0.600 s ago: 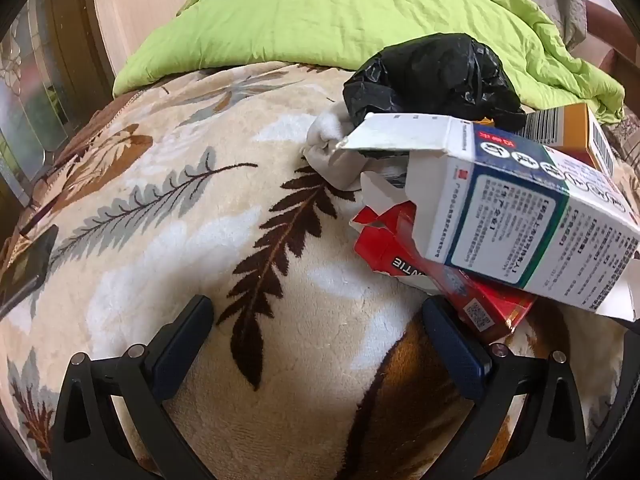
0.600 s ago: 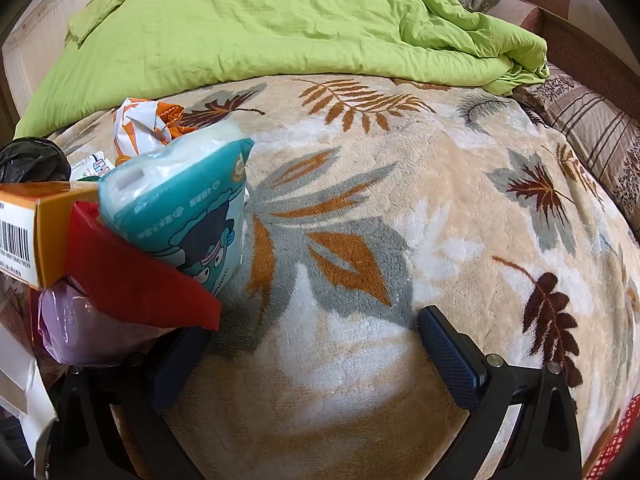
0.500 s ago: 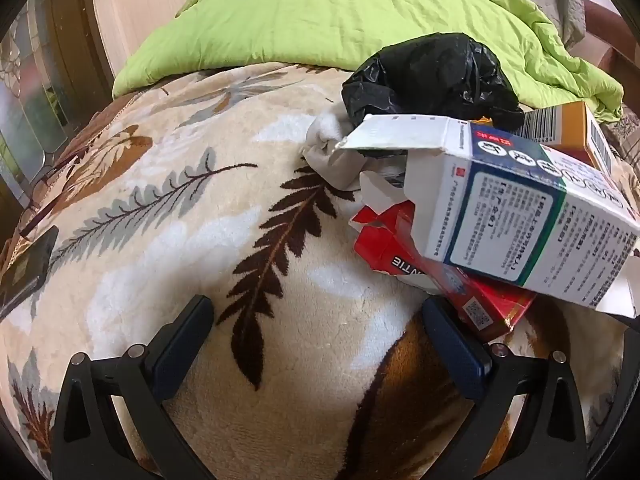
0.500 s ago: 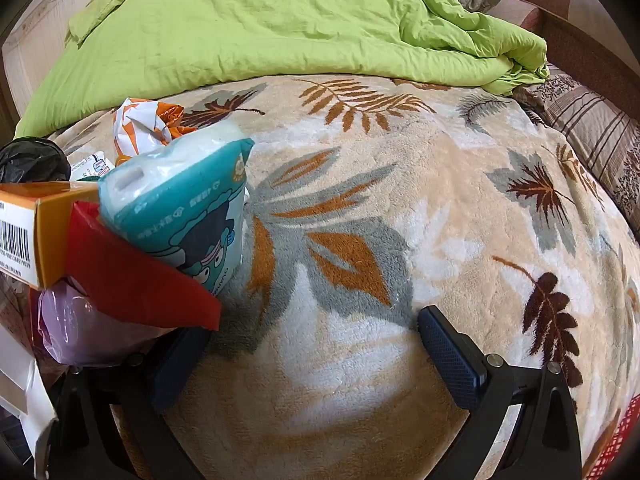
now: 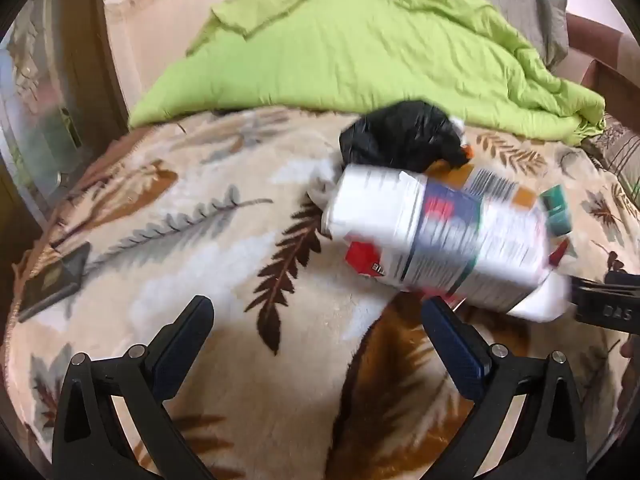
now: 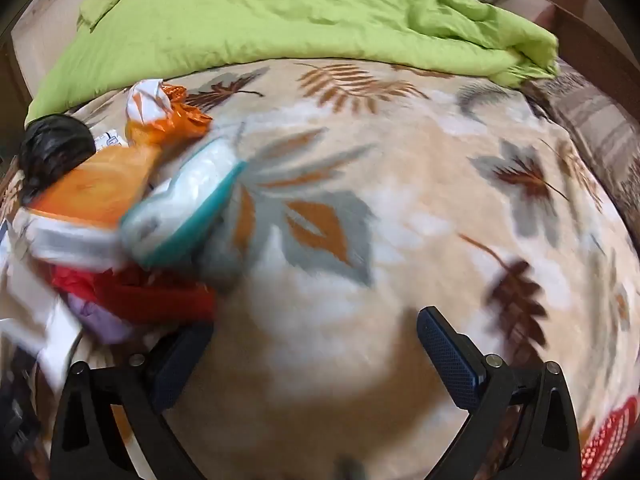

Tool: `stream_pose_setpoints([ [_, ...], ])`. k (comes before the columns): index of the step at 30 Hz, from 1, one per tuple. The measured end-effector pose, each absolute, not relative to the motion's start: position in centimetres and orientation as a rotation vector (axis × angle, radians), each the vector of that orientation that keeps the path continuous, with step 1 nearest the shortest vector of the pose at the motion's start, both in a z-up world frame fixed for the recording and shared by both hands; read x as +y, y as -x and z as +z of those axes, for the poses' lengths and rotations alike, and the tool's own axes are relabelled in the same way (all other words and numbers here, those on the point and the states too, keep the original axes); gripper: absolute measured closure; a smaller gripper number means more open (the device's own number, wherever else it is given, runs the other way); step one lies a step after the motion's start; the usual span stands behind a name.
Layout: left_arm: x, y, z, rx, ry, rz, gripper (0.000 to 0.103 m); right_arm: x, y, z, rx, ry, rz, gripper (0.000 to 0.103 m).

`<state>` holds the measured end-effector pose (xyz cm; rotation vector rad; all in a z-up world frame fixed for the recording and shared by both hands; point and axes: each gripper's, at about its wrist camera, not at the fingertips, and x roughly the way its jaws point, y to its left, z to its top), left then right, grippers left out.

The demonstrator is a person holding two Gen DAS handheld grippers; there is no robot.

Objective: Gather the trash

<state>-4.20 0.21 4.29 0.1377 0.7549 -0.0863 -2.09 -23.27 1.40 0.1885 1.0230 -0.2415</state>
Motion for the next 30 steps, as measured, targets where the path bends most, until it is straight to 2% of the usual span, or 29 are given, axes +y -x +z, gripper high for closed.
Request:
stream_pose_setpoints([
  [8, 0.3, 9.9, 7.5, 0.566, -0.177, -0.072, 0.000, -23.8, 10.0, 5.6, 0.849, -0.143, -0.297, 0.000],
  [17, 2.7, 19.6, 9.1, 0.456, -0.170, -0.078, 0.000, -20.4, 19.4, 10.6, 0.547, -0.022, -0.253, 0.000],
  [23, 3.1, 24.1, 9.5, 0.421, -0.113, -0.099, 0.000, -19.2, 25.0, 11.3, 0.454, 0.014, -0.231, 0.000],
  [30, 2.3, 24.8, 9.9, 0.352, -0.140, -0.124, 0.000, -19.0, 27.7, 11.5, 0.375, -0.013, -0.196, 0.000],
])
